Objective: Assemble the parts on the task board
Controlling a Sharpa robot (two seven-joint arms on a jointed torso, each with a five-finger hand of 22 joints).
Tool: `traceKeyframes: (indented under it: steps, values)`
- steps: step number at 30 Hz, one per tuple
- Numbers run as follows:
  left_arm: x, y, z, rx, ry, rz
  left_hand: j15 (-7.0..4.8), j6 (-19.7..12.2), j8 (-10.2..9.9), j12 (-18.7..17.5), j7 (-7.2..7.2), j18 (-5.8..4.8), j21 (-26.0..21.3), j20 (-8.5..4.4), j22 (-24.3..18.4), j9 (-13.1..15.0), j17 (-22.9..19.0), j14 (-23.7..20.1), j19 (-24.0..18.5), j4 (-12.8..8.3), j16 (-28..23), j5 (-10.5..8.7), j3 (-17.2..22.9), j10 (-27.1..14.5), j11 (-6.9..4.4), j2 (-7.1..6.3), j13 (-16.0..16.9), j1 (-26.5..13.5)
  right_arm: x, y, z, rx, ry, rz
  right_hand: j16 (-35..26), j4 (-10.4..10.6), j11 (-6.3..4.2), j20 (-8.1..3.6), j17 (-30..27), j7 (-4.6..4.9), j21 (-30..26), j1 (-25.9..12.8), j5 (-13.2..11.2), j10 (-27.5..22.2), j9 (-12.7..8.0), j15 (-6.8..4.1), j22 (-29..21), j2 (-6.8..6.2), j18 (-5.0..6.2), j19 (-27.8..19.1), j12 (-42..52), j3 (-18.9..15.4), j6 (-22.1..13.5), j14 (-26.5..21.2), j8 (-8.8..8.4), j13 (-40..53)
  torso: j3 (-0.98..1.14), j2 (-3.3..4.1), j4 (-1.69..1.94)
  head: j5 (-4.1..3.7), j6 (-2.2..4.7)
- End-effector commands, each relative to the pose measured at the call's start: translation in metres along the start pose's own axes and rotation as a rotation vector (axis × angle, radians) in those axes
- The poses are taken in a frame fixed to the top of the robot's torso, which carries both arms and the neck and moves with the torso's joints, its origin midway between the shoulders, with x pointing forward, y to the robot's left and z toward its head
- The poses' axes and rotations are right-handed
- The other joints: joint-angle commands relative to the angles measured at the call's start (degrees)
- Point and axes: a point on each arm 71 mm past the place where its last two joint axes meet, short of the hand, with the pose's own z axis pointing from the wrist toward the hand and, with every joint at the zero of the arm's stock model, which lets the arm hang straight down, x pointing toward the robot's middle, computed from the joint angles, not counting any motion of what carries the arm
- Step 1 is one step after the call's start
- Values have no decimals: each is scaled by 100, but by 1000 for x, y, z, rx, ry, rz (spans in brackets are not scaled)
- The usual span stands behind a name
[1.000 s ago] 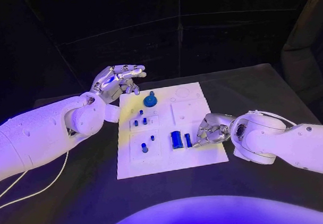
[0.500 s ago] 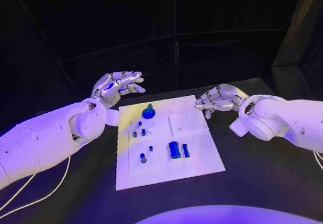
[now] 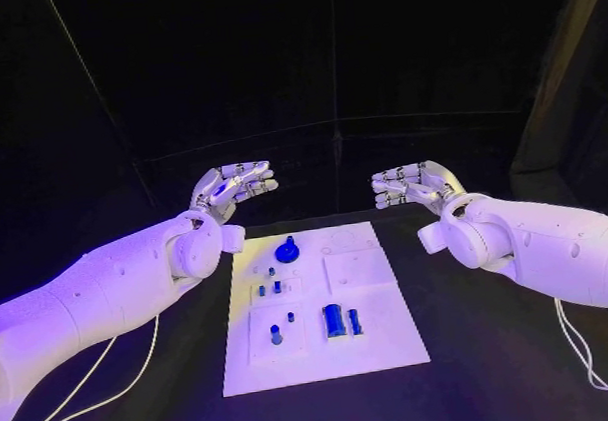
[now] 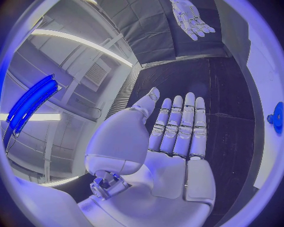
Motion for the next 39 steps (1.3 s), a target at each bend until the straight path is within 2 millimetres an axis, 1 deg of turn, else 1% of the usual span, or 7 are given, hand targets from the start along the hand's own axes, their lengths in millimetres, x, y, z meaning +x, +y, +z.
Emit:
traceKeyframes:
  steps: [1, 16, 17, 20, 23, 24, 39]
  values:
    - [0, -1, -1, 0, 4, 2, -255, -1786, -474, -238, -341, -303, -391, -466, -266, -364, -399, -1740, -1378, 280, -480, -287, -352, -1869, -281, -260, -346, -2182, -1, 0, -2, 3, -1, -3, -396, 77, -265, -400, -222, -339, -258, -2561, -322, -1896, -225, -200, -610, -251, -293, -1783, -541, 375, -1675, -2018, -363, -500, -3, 12, 7, -9, -6]
    - [31, 1, -30, -20, -113, 86, -808, -3578, -474, -739, -1080, -528, -770, -936, -841, -364, -399, -3490, -2762, 875, -954, -287, -710, -3746, -895, -260, -346, -4380, 32, 21, -42, -39, -165, 147, -396, 77, -850, -803, -690, -678, -813, -5121, -1016, -3803, -704, -645, -1217, -784, -516, -3580, -541, 756, -3363, -4051, -363, -500, 55, 343, 503, -186, 616]
    - [34, 1, -33, -21, -124, 95, -808, -3635, -474, -739, -1080, -562, -790, -951, -841, -364, -399, -3544, -2805, 875, -974, -287, -1115, -3804, -895, -260, -346, -4448, 34, 23, -45, -38, -178, 156, -396, 77, -850, -818, -690, -1080, -813, -5215, -1016, -3873, -704, -645, -1240, -784, -516, -3648, -541, 770, -3428, -4127, -363, -500, 57, 353, 517, -190, 633]
    - [44, -1, -44, -24, -159, 121, -808, -3872, -474, -739, -1080, -580, -1218, -1014, -841, -364, -399, -3777, -2987, 875, -1034, -287, -1115, -4055, -895, -260, -346, -4740, 41, 28, -55, -35, -210, 180, -396, 77, -850, -872, -690, -1080, -813, -5557, -1016, -4130, -704, -645, -1320, -784, -980, -3888, -541, 1211, -3652, -4398, -363, -500, 58, 362, 531, -196, 651]
    - [53, -3, -55, -25, -192, 145, -808, -4076, -474, -739, -1080, -1013, -1218, -1068, -841, -364, -399, -3975, -3147, 875, -1091, -287, -1115, -4265, -895, -260, -346, -4988, 45, 31, -63, -31, -232, 195, -396, 77, -850, -1277, -690, -1080, -813, -5844, -1016, -4342, -704, -645, -1386, -784, -579, -4088, -541, 1211, -3843, -4625, -363, -500, 58, 362, 531, -196, 651]
    - [55, -4, -58, -25, -201, 152, -808, -4136, -474, -739, -1080, -1013, -1218, -1482, -841, -364, -399, -4034, -3194, 875, -1507, -287, -1115, -4331, -895, -260, -346, -5062, 46, 32, -64, -30, -237, 198, -396, 77, -850, -1277, -690, -1080, -813, -5937, -1016, -4411, -704, -645, -1410, -784, -980, -4149, -541, 1211, -3903, -4699, -363, -500, 58, 362, 531, -196, 651]
    - [71, -11, -78, -24, -258, 194, -808, -4825, -474, -739, -1080, -1013, -1218, -1482, -841, -364, -399, -4704, -3711, 875, -1507, -287, -1115, -5050, -895, -260, -346, -5901, 48, 34, -68, -27, -249, 205, -396, 77, -850, -1277, -690, -1080, -813, -6917, -1016, -5139, -704, -645, -1923, -784, -980, -4841, -541, 1211, -4551, -5474, -363, -500, 58, 362, 531, -196, 651]
